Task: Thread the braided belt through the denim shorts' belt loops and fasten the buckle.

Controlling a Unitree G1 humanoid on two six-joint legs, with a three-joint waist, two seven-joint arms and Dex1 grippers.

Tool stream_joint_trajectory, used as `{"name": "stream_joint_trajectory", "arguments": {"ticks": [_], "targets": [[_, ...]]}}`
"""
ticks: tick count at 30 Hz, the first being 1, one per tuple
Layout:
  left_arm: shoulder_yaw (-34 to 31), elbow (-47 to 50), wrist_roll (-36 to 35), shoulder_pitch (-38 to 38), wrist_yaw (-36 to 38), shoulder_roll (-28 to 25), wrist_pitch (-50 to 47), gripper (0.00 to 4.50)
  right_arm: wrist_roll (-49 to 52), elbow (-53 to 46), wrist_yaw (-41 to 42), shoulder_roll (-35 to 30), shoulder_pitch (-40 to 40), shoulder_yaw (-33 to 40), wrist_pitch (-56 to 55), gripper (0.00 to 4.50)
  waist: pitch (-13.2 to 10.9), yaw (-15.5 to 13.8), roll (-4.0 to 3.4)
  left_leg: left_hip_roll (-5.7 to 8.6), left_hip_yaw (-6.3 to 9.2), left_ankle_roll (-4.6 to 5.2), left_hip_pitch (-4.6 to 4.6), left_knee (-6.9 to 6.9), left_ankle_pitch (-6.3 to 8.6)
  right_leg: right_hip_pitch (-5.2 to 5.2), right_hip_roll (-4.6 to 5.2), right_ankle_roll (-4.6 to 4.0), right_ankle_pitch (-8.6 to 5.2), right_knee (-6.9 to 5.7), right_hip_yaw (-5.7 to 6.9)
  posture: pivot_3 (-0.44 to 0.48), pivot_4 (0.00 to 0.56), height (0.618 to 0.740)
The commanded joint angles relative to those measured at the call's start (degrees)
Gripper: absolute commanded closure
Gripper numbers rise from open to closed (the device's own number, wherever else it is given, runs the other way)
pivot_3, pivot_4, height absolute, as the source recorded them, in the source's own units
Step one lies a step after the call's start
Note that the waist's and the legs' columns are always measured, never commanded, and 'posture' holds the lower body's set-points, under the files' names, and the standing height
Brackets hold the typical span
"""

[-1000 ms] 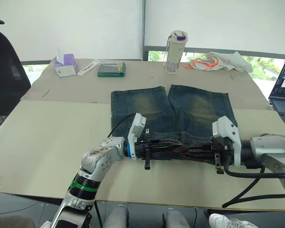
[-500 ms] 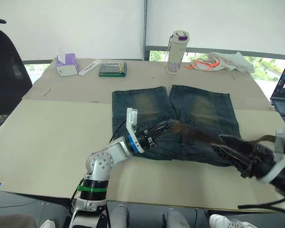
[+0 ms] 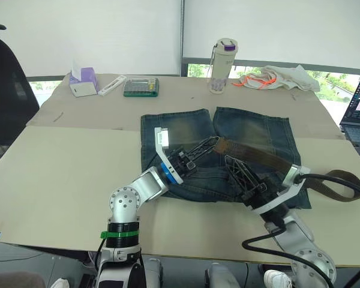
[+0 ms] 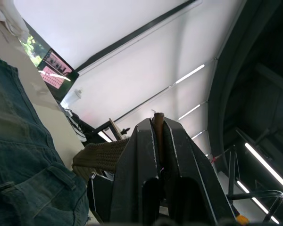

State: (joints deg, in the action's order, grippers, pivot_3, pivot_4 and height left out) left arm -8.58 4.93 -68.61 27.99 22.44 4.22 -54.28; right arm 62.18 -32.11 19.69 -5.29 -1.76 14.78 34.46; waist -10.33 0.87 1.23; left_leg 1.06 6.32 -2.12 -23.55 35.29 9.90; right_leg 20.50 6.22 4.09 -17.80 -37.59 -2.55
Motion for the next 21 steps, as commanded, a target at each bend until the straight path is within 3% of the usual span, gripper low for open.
{"name": "stream_joint_trajectory", "arguments": {"ticks": [1, 4, 5, 17, 21], "targets": [[0.46, 2.2, -1.93, 0.13, -0.34, 0.54, 0.23, 4.5, 3.15, 0.11, -0.15, 0.84, 2.35, 1.28, -3.62, 0.05, 0.0, 0.02, 0.0, 0.0, 0.0, 0.0, 0.01, 0.0, 0.0, 0.0, 0.0, -0.01, 0.0, -0.02, 0.0, 0.0, 0.15, 0.74], [0.65, 2.57, -2.11, -0.03, -0.63, 0.18, 0.35, 4.5, 4.55, -0.17, 0.14, 0.29, 2.19, 0.69, -3.97, 0.05, 0.0, 0.05, 0.0, -0.01, 0.0, 0.0, 0.03, 0.0, 0.0, 0.0, 0.0, -0.02, 0.01, -0.04, 0.0, 0.0, 0.15, 0.74], [0.74, 2.73, -2.15, -0.14, -0.77, 0.1, 0.39, 4.5, 4.6, -0.27, 0.27, 0.09, 1.99, 0.37, -4.01, 0.29, 0.0, 0.15, -0.01, -0.01, 0.0, 0.0, 0.03, -0.01, 0.0, 0.0, 0.0, -0.02, 0.01, -0.04, 0.0, 0.0, 0.15, 0.74], [1.4, 3.41, -2.04, -1.2, -0.82, -1.31, 0.59, 4.5, 7.21, -1.04, -0.23, -0.82, 0.41, 0.46, -5.88, 4.35, 0.0, 0.16, 0.0, 0.0, 0.0, 0.0, 0.02, -0.01, 0.0, 0.0, 0.0, -0.02, 0.0, -0.02, 0.0, 0.0, 0.15, 0.74], [1.39, 2.97, -2.09, -1.03, -0.51, -2.03, 0.78, 4.5, 7.95, -1.36, -0.33, -1.95, -0.42, 0.72, -6.16, 4.48, 0.0, 0.16, -0.01, 0.0, 0.0, 0.0, 0.02, -0.02, 0.0, 0.0, 0.0, -0.02, 0.01, -0.01, 0.0, 0.0, 0.15, 0.74]]}}
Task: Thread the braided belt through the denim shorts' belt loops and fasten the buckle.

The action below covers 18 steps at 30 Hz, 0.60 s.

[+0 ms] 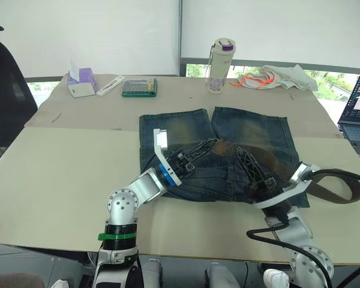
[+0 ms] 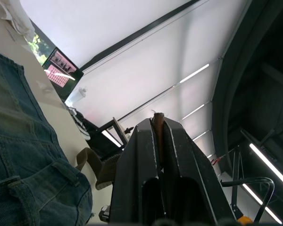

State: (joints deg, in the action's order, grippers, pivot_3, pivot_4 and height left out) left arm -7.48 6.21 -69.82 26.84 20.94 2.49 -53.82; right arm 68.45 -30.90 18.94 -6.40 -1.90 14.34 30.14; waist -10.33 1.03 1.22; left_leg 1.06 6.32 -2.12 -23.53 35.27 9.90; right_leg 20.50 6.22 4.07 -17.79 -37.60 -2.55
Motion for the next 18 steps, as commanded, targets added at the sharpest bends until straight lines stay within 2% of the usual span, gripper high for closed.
{"name": "stream_joint_trajectory", "arguments": {"ticks": [1, 5, 9, 11, 13, 18], "targets": [[0.39, 1.65, -0.78, 0.12, 1.1, -0.4, 0.4, 4.5, 1.85, -2.67, 0.39, -1.22, -0.45, 1.28, -1.83, 4.48, 0.0, -0.01, 0.0, 0.0, 0.0, 0.0, 0.0, 0.0, 0.0, 0.0, 0.0, 0.0, 0.0, 0.0, 0.0, 0.0, 0.15, 0.74], [0.81, 1.66, -0.39, -0.18, 1.99, -0.98, 0.92, 4.5, 2.42, -2.97, -0.25, -4.0, -1.22, 2.84, -1.68, 4.48, 0.0, -0.01, 0.0, 0.0, 0.0, 0.0, -0.01, 0.0, 0.0, 0.0, 0.0, 0.0, 0.0, 0.01, 0.0, 0.0, 0.15, 0.74], [3.12, 3.28, 1.55, -1.11, 6.11, -3.58, 0.85, 3.05, 7.0, -2.14, -2.0, -10.63, -2.3, 7.91, 0.32, 4.5, 0.0, -0.17, 0.0, 0.01, 0.0, 0.0, -0.04, 0.0, 0.0, 0.0, 0.0, 0.0, 0.0, 0.04, 0.0, 0.0, 0.15, 0.74], [5.99, 4.67, 6.5, -1.52, 8.56, -6.29, 2.91, 2.43, 8.55, -1.01, -1.79, -14.14, -3.21, 10.33, 1.13, 4.5, 0.0, -0.13, 0.0, 0.01, 0.0, 0.0, -0.05, -0.03, 0.0, 0.01, 0.0, -0.01, 0.0, 0.05, 0.0, 0.0, 0.15, 0.74], [11.25, 7.55, 14.63, -2.71, 16.26, -13.42, 7.13, 1.72, 8.33, 4.85, -0.74, -21.65, -5.28, 16.47, 3.45, 4.5, -0.01, -0.16, -0.01, 0.01, -0.01, 0.0, -0.03, -0.07, 0.0, 0.0, 0.0, -0.01, 0.0, 0.07, 0.0, 0.0, 0.15, 0.74], [17.35, 9.84, 24.59, -4.23, 29.32, -24.88, 14.48, 0.07, 7.98, 17.15, 2.63, -32.87, -6.1, 23.56, 8.01, 4.5, -0.03, -0.15, -0.09, 0.0, -0.07, 0.01, -0.03, -0.11, 0.0, -0.02, 0.01, -0.1, 0.03, 0.18, -0.03, 0.0, 0.15, 0.74]]}}
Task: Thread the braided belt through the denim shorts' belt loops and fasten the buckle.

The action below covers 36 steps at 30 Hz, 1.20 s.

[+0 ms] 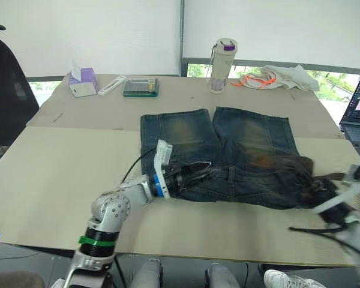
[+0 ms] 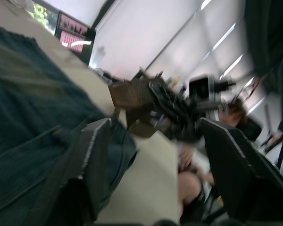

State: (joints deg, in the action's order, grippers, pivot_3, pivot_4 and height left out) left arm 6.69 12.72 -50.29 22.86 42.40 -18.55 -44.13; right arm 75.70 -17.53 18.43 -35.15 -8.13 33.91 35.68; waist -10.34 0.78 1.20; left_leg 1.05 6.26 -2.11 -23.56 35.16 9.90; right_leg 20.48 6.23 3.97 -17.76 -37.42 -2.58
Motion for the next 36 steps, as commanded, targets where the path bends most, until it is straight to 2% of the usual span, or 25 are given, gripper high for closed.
{"name": "stream_joint_trajectory", "arguments": {"ticks": [1, 7, 13, 18, 27, 36], "targets": [[4.15, 3.61, 7.21, -0.53, 10.87, -6.25, 6.86, 0.01, -0.16, 5.67, 4.25, -5.89, 0.19, 4.62, 3.29, 4.5, -0.02, 0.15, -0.08, 0.0, -0.03, 0.0, 0.0, -0.02, 0.0, 0.0, 0.0, -0.01, 0.0, 0.02, -0.02, 0.0, 0.15, 0.74], [2.77, 2.36, 13.16, 0.4, 20.03, -14.97, 14.24, 0.01, -6.23, 19.44, 12.4, -15.27, 3.64, 3.77, 7.88, 4.5, -0.02, 0.07, -0.13, -0.03, -0.04, 0.02, -0.07, -0.13, -0.01, -0.02, 0.0, -0.01, 0.03, 0.27, -0.01, 0.0, 0.15, 0.74], [0.07, -0.82, 15.6, 5.78, 19.39, -14.0, 17.94, 0.01, -14.55, 29.55, 17.97, -18.95, 10.93, -0.45, 9.5, 4.5, -0.04, -0.08, -0.1, -0.02, -0.04, 0.02, -0.2, -0.06, -0.01, -0.01, 0.0, 0.09, 0.07, 0.35, 0.04, 0.0, 0.15, 0.74], [2.39, -1.15, 21.11, 9.57, 17.18, -13.48, 18.39, 0.01, -20.69, 34.71, 21.34, -20.74, 14.95, -3.25, 11.08, 4.5, -0.04, 0.04, -0.1, -0.01, -0.04, 0.02, -0.22, -0.08, -0.01, 0.0, 0.0, 0.13, 0.06, 0.37, 0.04, 0.0, 0.15, 0.74], [3.75, 0.51, 23.17, 10.38, 18.3, -13.25, 18.92, 0.01, -26.41, 33.68, 24.34, -20.95, 15.93, -5.55, 14.81, 4.5, -0.04, 0.07, -0.1, -0.02, -0.04, 0.02, -0.21, -0.02, -0.01, 0.0, 0.0, 0.15, 0.07, 0.31, 0.04, 0.0, 0.15, 0.74], [4.79, 0.18, 23.64, 10.8, 17.98, -10.39, 18.88, 0.01, -26.63, 27.06, 20.55, -15.13, 19.3, -6.91, 19.67, 4.5, -0.04, 0.32, -0.1, -0.02, -0.03, 0.02, -0.21, 0.03, -0.01, -0.01, 0.0, 0.17, 0.09, 0.29, 0.04, 0.0, 0.15, 0.74]]}}
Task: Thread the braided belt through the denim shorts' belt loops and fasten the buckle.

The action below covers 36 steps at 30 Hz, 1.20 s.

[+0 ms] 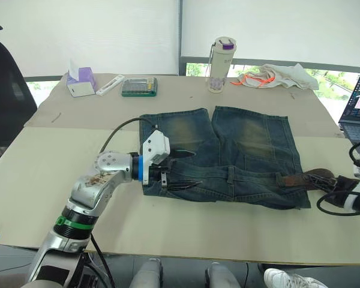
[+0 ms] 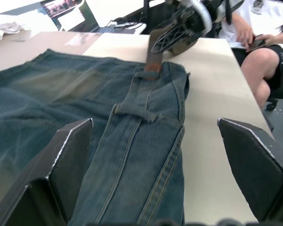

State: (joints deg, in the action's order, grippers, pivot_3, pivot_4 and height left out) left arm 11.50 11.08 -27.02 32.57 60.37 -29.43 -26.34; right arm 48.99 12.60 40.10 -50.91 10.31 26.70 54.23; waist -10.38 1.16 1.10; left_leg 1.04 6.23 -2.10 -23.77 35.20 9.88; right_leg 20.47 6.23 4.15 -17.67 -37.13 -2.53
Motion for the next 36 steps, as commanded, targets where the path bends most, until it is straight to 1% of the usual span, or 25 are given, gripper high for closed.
{"name": "stream_joint_trajectory", "arguments": {"ticks": [1, 5, 8, 11, 14, 18, 19, 21, 23, 25, 27, 29, 31, 33, 36], "targets": [[0.03, 1.84, 0.4, 1.1, -0.06, 0.72, 1.03, 0.01, -0.01, -3.57, -1.62, 1.19, 1.08, 0.37, 1.42, 4.5, 0.0, -0.1, 0.0, 0.0, 0.0, 0.0, 0.0, 0.0, 0.0, 0.0, 0.0, 0.0, 0.0, 0.0, 0.0, 0.0, 0.15, 0.74], [0.19, 1.73, 0.49, 0.93, -0.46, 1.44, 0.93, 0.01, 0.31, -6.0, -2.79, 3.47, 0.37, 0.64, 2.5, 4.5, 0.0, -0.19, 0.0, 0.01, 0.0, 0.0, -0.01, 0.0, 0.0, 0.0, 0.0, 0.0, 0.0, 0.01, 0.0, 0.0, 0.15, 0.74], [0.17, 1.04, 0.66, 0.81, -0.83, 2.33, 1.13, 0.01, 1.68, -6.47, -4.45, 6.01, 0.33, 2.38, 3.6, 4.5, 0.0, -0.21, 0.0, 0.0, 0.01, 0.0, 0.0, 0.01, 0.0, 0.0, 0.0, 0.0, 0.01, -0.01, 0.01, 0.0, 0.15, 0.74], [0.06, -0.68, -0.08, 0.87, -1.88, 5.14, 1.09, 0.01, 6.49, -6.09, -7.14, 10.87, 1.04, 7.28, 5.76, 4.5, 0.0, -0.23, 0.0, 0.0, 0.01, 0.0, 0.0, 0.04, 0.0, 0.0, 0.0, 0.0, 0.01, -0.03, 0.0, 0.0, 0.15, 0.74], [-0.45, -3.89, -1.2, 2.06, -4.11, 9.37, -0.94, 0.01, 11.59, -5.27, -8.96, 14.3, 1.36, 12.24, 7.55, 4.5, 0.0, -0.27, 0.0, 0.01, 0.02, 0.0, 0.01, 0.06, 0.0, -0.04, 0.0, 0.01, 0.02, -0.04, 0.0, 0.0, 0.15, 0.74], [-1.71, -10.96, -4.07, 5.6, -8.19, 17.98, -5.14, 0.01, 17.97, -4.46, -10.29, 17.31, 1.11, 17.39, 8.53, 4.5, 0.0, -0.28, 0.0, 0.02, 0.02, 0.01, 0.0, 0.08, 0.0, -0.04, 0.0, 0.04, 0.04, -0.06, 0.0, 0.0, 0.15, 0.74], [-2.85, -13.84, -5.52, 6.86, -9.68, 21.14, -6.35, 0.01, 20.01, -4.76, -10.24, 17.92, 0.91, 18.39, 8.94, 4.5, 0.0, -0.27, 0.0, 0.03, 0.02, 0.01, 0.0, 0.08, 0.0, -0.04, 0.0, 0.04, 0.04, -0.05, 0.0, 0.0, 0.15, 0.74], [-4.03, -19.12, -6.7, 9.25, -12.52, 25.84, -9.29, 0.01, 22.93, -5.63, -10.54, 18.99, 0.51, 19.5, 9.05, 4.5, 0.0, -0.28, 0.0, 0.03, 0.02, 0.01, 0.0, 0.09, 0.0, -0.04, 0.0, 0.06, 0.05, -0.04, 0.0, 0.0, 0.15, 0.74], [-5.96, -24.26, -9.89, 11.12, -13.58, 31.12, -13.18, 0.01, 24.4, -7.13, -10.07, 19.57, -0.52, 19.46, 8.85, 4.5, 0.01, -0.09, -0.01, 0.03, 0.02, 0.01, -0.01, 0.1, 0.0, -0.04, 0.0, 0.07, 0.05, -0.04, 0.0, 0.0, 0.15, 0.74], [-7.95, -28.34, -12.09, 12.68, -14.87, 34.74, -16.63, 0.01, 25.45, -8.28, -9.78, 19.9, -1.44, 19.02, 8.57, 4.5, 0.01, 0.0, -0.01, 0.04, 0.02, 0.01, -0.01, 0.1, 0.0, -0.04, 0.0, 0.08, 0.05, -0.05, 0.0, 0.0, 0.15, 0.74], [-8.25, -31.77, -11.12, 14.07, -16.5, 37.14, -17.15, 0.01, 26.09, -8.91, -9.8, 20.04, -1.96, 18.73, 8.24, 4.5, 0.01, 0.4, -0.02, 0.05, 0.02, 0.01, -0.01, 0.1, 0.0, -0.03, 0.0, 0.1, 0.04, -0.06, 0.0, 0.0, 0.15, 0.74], [-6.47, -34.5, -9.11, 15.25, -17.0, 38.86, -15.99, 0.01, 26.43, -9.01, -10.47, 20.23, -2.11, 18.69, 7.55, 4.5, 0.04, 1.02, -0.06, 0.04, 0.02, 0.01, 0.02, 0.1, 0.0, -0.04, 0.0, 0.09, 0.05, -0.11, -0.01, 0.0, 0.15, 0.74], [-5.8, -36.72, -8.74, 16.44, -17.1, 40.73, -15.58, 0.01, 26.64, -9.14, -10.31, 20.25, -2.34, 18.63, 6.93, 4.5, 0.04, 1.16, -0.06, 0.05, 0.02, 0.01, 0.04, 0.11, -0.02, -0.03, 0.0, 0.09, 0.05, -0.16, -0.01, 0.0, 0.15, 0.74], [-6.59, -40.86, -8.23, 18.42, -18.57, 42.81, -13.91, 0.01, 26.48, -8.95, -10.21, 20.28, -2.43, 18.71, 6.26, 4.5, 0.04, 1.15, -0.06, 0.06, 0.02, 0.01, 0.03, 0.11, -0.02, -0.04, 0.0, 0.11, 0.06, -0.15, -0.01, 0.0, 0.15, 0.74], [-6.4, -43.99, -7.75, 19.93, -18.88, 44.1, -11.82, 0.01, 27.1, -9.12, -9.66, 20.31, -2.8, 18.64, 6.13, 4.5, 0.04, 1.1, -0.06, 0.07, 0.02, 0.01, 0.02, 0.12, -0.02, -0.04, 0.0, 0.12, 0.06, -0.12, -0.01, 0.0, 0.15, 0.74]]}}
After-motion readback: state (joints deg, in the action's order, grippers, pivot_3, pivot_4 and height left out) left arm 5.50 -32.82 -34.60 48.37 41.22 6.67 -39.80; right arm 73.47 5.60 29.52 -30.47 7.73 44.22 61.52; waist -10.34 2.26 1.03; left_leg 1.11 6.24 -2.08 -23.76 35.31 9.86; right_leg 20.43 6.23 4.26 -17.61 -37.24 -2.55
